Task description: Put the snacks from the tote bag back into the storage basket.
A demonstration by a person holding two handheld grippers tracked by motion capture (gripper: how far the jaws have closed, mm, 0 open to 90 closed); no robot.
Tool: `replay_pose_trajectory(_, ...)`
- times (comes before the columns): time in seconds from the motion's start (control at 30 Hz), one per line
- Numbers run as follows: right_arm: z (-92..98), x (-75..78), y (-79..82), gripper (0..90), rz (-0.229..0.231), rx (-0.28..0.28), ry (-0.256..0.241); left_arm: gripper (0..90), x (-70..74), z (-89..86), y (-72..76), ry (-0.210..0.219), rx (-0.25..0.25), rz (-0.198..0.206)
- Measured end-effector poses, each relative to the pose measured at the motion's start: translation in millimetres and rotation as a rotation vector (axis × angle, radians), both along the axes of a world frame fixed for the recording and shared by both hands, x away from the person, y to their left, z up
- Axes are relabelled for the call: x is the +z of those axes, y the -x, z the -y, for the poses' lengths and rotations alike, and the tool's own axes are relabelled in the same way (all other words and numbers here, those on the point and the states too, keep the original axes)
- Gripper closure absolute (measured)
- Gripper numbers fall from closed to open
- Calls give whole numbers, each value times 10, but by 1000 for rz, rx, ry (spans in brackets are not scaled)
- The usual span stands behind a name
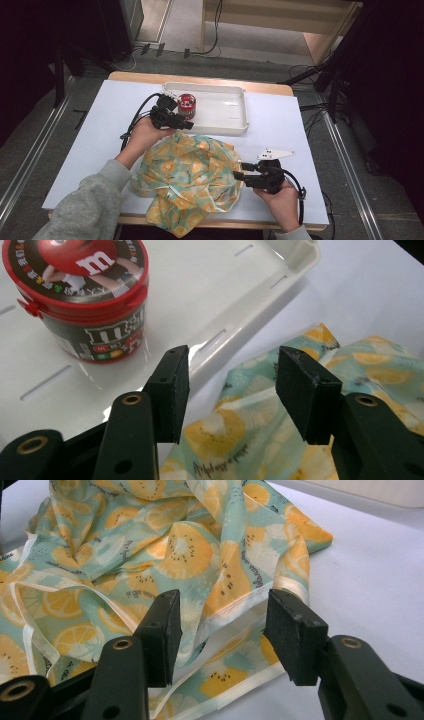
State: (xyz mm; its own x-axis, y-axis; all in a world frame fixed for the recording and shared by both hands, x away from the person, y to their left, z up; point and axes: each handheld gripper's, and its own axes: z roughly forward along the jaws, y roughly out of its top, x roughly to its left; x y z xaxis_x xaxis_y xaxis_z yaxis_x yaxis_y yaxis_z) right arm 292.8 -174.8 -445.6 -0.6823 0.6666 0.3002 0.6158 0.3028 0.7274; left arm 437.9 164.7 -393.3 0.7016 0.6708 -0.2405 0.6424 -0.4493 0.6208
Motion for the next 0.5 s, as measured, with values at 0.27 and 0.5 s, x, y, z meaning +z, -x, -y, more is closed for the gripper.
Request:
replay_pose_trajectory(0.27,6,3,8,498,1,-4,1,443,53,-50,190,-11,-31,3)
replay_pose_trajectory(0.5,5,3,10,495,0,-3,2,435,86,-131,380,6,-44,23)
